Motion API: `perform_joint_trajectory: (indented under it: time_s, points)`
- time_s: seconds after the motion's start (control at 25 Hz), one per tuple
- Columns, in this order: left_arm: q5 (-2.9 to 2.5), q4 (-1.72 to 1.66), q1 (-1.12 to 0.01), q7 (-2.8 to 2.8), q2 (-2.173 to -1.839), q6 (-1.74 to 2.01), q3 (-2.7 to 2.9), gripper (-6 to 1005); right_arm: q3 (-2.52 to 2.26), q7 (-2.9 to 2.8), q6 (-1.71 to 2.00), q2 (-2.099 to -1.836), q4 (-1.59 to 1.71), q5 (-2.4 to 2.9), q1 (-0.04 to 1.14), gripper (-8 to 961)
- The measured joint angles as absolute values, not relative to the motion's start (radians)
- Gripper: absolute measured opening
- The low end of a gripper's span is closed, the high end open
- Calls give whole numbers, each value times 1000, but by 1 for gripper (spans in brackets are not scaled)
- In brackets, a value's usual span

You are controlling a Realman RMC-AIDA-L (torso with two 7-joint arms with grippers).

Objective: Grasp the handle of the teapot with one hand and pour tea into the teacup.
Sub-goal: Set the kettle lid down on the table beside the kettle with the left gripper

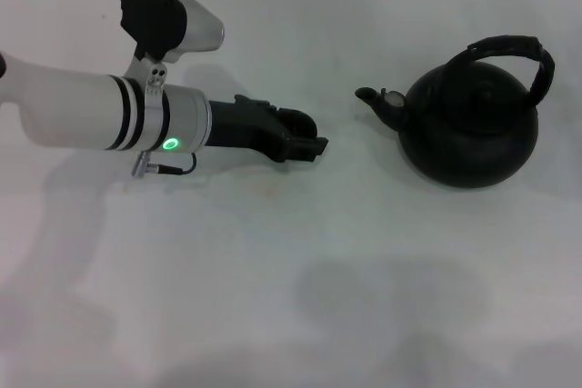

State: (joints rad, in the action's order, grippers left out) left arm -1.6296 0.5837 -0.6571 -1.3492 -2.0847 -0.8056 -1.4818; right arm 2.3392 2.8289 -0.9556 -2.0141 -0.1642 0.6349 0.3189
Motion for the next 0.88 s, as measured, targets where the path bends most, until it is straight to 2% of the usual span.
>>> perform_joint_trajectory:
  time_s: [0.88]
  points:
    - [-1631, 590, -647, -1373, -2085, -805, -1479, 709, 2338, 2830, -948, -2014, -166, 635, 321, 651]
